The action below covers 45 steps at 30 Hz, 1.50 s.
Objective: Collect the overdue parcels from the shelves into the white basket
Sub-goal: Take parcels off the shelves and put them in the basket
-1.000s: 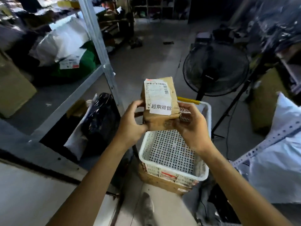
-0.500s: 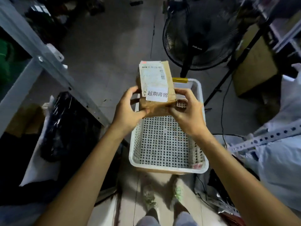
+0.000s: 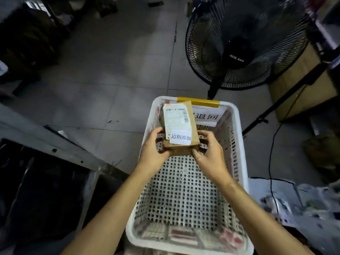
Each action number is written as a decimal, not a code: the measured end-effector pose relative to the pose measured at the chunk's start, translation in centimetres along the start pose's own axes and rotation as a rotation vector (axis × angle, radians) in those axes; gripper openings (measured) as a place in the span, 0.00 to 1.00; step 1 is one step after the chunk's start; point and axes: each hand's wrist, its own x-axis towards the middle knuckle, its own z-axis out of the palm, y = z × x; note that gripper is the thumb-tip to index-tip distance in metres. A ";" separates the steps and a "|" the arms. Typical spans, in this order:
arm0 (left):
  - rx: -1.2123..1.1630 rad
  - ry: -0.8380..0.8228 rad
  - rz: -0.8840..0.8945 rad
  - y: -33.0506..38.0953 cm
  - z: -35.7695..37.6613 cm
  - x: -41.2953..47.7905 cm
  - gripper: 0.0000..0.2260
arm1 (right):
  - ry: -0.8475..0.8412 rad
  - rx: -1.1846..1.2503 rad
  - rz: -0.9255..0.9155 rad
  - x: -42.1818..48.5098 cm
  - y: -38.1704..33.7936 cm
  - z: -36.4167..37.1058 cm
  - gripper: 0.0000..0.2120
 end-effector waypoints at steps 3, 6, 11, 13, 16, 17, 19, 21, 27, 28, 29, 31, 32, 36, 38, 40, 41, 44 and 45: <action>-0.005 -0.019 -0.019 -3.3 2.2 3.1 0.35 | -0.009 -0.011 0.054 2.1 3.9 1.6 0.24; 0.028 -0.051 -0.019 -6.3 4.2 6.0 0.36 | -0.016 -0.012 0.091 4.2 7.5 3.1 0.24; 0.109 -0.069 -0.012 -10.6 7.2 10.4 0.34 | -0.025 0.028 0.147 7.9 13.1 5.7 0.23; 0.138 -0.074 -0.005 -11.7 8.1 11.7 0.35 | -0.024 0.039 0.162 9.2 15.0 6.5 0.22; 0.141 -0.111 -0.026 -13.1 9.3 13.5 0.35 | -0.017 -0.017 0.152 10.8 17.4 7.2 0.22; 0.135 -0.131 -0.044 -13.7 9.7 14.1 0.35 | -0.022 -0.034 0.153 11.3 18.2 7.5 0.22; 0.099 -0.152 -0.070 -14.7 10.5 15.1 0.35 | -0.030 -0.056 0.140 12.3 19.6 8.2 0.20; 0.107 -0.111 -0.097 -15.6 11.1 16.0 0.36 | -0.030 -0.086 0.115 13.2 20.9 8.9 0.20; 0.136 -0.048 -0.070 -18.2 12.1 18.7 0.37 | -0.051 -0.058 0.074 16.0 23.9 10.9 0.21; 0.144 -0.046 -0.064 -18.5 12.3 19.1 0.37 | -0.051 -0.053 0.077 16.3 24.4 11.1 0.21; 0.148 -0.045 -0.055 -19.1 12.6 19.5 0.37 | -0.055 -0.056 0.076 16.5 24.8 11.2 0.21; 0.149 -0.047 -0.027 -20.3 13.2 20.3 0.37 | -0.059 -0.056 0.055 16.7 25.7 11.5 0.21; 0.148 -0.048 -0.022 -21.0 13.6 20.4 0.37 | -0.059 -0.056 0.048 16.6 26.3 11.7 0.20; 0.188 -0.063 -0.034 -22.6 14.3 19.9 0.35 | -0.074 -0.095 0.091 16.1 28.1 12.6 0.20; 0.225 -0.082 -0.028 -23.1 14.3 19.8 0.34 | -0.094 -0.101 0.096 15.8 28.6 13.1 0.20; 0.256 -0.067 -0.026 -23.4 14.3 20.1 0.34 | -0.084 -0.104 0.090 16.0 29.1 13.7 0.19; 0.263 -0.059 -0.033 -23.6 14.4 20.3 0.34 | -0.075 -0.118 0.090 16.1 29.2 13.9 0.19; 0.259 -0.086 -0.071 -24.3 14.4 20.6 0.34 | -0.076 -0.152 0.105 16.7 29.7 14.9 0.19; 0.256 -0.096 -0.082 -24.6 14.5 20.6 0.34 | -0.094 -0.166 0.123 16.7 29.8 15.1 0.19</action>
